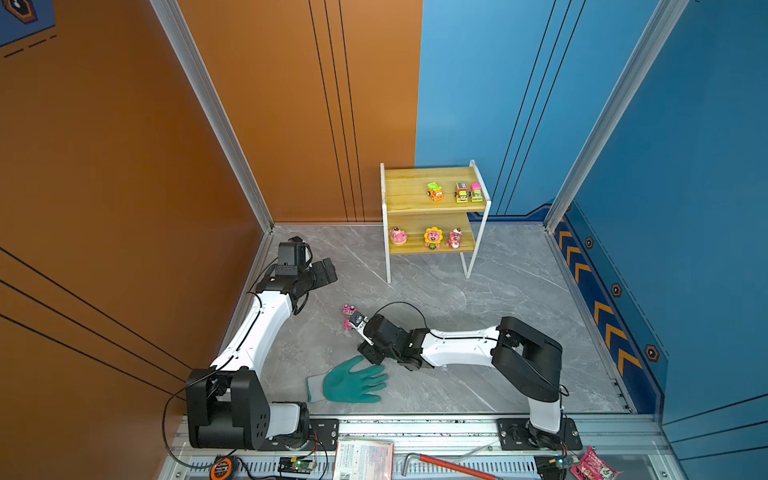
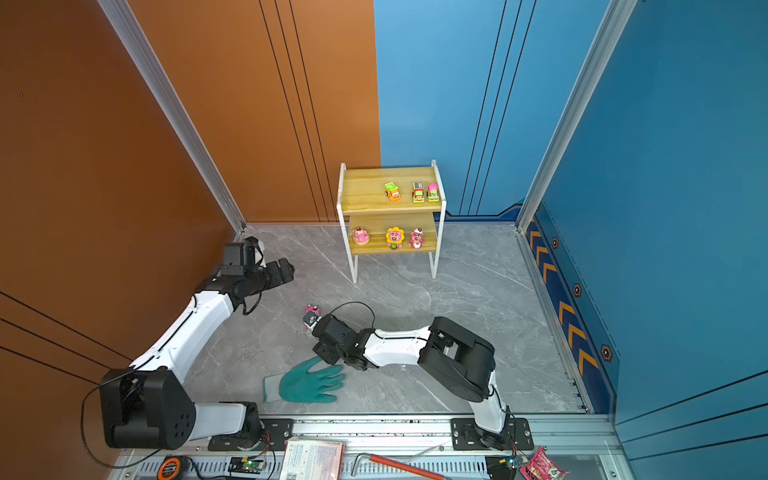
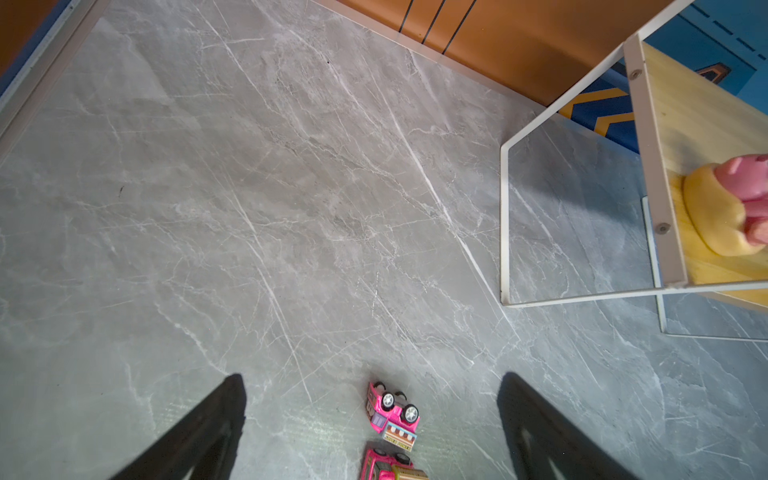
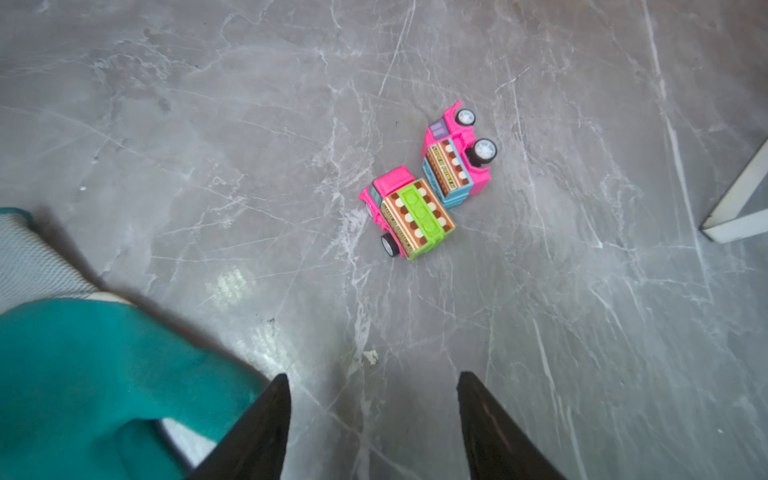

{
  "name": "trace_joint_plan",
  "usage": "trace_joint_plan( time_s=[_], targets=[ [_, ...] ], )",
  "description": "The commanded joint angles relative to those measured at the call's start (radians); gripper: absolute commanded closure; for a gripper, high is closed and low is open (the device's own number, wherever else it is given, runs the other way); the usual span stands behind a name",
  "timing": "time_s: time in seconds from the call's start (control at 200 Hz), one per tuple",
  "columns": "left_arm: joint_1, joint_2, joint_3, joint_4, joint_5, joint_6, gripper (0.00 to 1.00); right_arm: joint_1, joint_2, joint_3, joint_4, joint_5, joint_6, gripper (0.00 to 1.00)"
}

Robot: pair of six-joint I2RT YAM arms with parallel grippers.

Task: Place and organize the plastic toys onto the shelf
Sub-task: 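Withdraw the right gripper from the shelf toward the pink cars on the floor, then lower the right gripper over the pink cars beside the glove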

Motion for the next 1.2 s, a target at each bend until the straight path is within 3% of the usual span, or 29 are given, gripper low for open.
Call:
trace_joint_plan(
  time_s=[0.0,0.521,1.191],
  targets=[
    [0.007,0.018,0.020,-0.015,0.032,-0.014,0.05,-0.022,0.043,0.024,0.059,-0.013,0.051,0.37],
    [0.000,0.020,0.024,-0.013,0.045,-0.017,0.06,-0.085,0.197,0.136,0.093,0.026,0.117,0.39],
    [-0.023,0.025,0.021,-0.015,0.023,-0.004,0.06,-0.153,0.253,0.211,0.095,0.068,0.113,0.40]
  ],
)
